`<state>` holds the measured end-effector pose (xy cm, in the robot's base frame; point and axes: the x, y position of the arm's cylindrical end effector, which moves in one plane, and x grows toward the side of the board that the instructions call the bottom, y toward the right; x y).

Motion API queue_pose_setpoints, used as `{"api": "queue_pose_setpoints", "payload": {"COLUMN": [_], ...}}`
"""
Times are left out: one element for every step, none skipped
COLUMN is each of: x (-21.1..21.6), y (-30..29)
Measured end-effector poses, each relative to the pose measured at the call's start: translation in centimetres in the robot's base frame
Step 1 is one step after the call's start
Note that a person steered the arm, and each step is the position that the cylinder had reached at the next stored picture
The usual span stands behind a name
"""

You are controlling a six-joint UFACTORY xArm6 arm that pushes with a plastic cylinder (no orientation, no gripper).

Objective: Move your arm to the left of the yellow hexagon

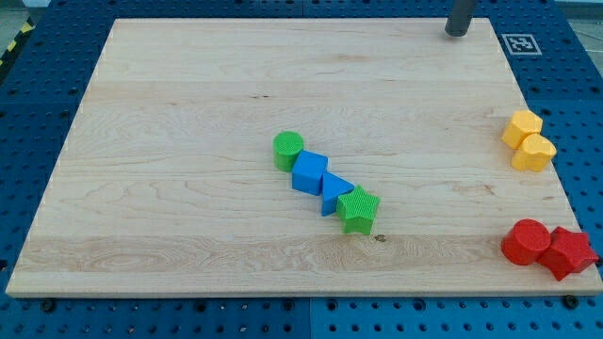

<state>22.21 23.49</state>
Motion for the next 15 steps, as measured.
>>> {"api": "queue_pose_setpoints", "payload": {"x": [-0.6, -1.3, -1.9, -2.6, -3.1, -3.1, -3.0, -3.0, -3.1, -3.1, -3.1, -3.1, -3.1, -3.1, -3.1], "y": [0.0, 0.0, 0.0, 0.0, 0.0, -0.3, -0.6, -0.8, -1.0, -1.2, -1.4, -1.6, -1.8, -2.0, -2.3]}}
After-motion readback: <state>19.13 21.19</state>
